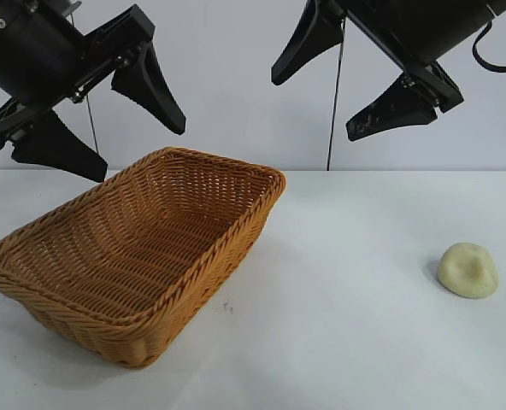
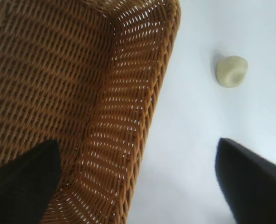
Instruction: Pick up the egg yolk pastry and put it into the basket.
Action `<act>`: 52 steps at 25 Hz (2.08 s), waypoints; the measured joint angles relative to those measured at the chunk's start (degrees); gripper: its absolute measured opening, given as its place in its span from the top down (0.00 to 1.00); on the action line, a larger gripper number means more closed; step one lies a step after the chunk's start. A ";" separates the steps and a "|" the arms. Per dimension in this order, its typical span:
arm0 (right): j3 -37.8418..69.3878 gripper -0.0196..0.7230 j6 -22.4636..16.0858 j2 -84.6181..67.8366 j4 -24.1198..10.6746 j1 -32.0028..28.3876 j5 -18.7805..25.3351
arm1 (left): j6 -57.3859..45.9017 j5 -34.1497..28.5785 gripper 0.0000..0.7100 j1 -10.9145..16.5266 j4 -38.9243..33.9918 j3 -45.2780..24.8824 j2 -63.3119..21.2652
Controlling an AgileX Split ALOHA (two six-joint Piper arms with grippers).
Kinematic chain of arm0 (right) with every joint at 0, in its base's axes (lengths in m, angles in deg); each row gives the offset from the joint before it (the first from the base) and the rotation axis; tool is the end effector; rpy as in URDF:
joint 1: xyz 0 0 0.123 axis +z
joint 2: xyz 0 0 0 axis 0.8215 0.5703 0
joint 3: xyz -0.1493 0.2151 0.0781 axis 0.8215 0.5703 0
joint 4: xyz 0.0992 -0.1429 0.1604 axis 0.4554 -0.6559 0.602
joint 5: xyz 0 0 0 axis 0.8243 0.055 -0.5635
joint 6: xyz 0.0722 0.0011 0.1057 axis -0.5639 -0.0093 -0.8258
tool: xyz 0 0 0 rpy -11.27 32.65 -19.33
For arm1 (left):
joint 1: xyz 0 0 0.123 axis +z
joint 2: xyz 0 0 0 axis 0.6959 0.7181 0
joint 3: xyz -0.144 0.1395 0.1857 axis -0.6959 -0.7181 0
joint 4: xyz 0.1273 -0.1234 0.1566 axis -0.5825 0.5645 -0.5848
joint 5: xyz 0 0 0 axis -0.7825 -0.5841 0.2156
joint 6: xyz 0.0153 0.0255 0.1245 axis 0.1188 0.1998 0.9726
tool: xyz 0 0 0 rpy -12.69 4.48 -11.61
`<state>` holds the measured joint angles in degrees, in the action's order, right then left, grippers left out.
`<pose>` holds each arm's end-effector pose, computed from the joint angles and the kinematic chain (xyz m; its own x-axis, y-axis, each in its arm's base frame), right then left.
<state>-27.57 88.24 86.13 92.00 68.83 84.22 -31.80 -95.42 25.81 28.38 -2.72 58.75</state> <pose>0.3288 0.1450 0.2353 -0.9056 0.0982 -0.4126 -0.1803 0.7914 0.5841 0.3105 -0.1590 0.2153 -0.9227 -0.1386 -0.3597 0.1001 0.8149 -0.5708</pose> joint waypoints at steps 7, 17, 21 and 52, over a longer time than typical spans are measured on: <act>0.00 0.04 0.00 0.00 0.00 0.00 0.00 | 0.00 0.05 0.09 0.00 0.00 0.00 0.00; 0.00 0.04 0.00 0.00 0.06 0.00 -0.05 | 0.05 0.06 0.09 0.00 0.00 0.00 0.00; 0.00 0.04 0.00 0.00 0.06 0.00 -0.05 | 0.05 0.06 0.09 0.00 0.00 0.00 0.00; 0.00 0.04 0.00 0.00 0.01 0.00 -0.11 | -36.39 -9.11 0.09 -0.37 -19.11 -2.42 -6.77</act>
<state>-27.57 88.24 86.13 92.00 68.83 84.11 -68.19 -104.53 25.44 9.27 -5.14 51.97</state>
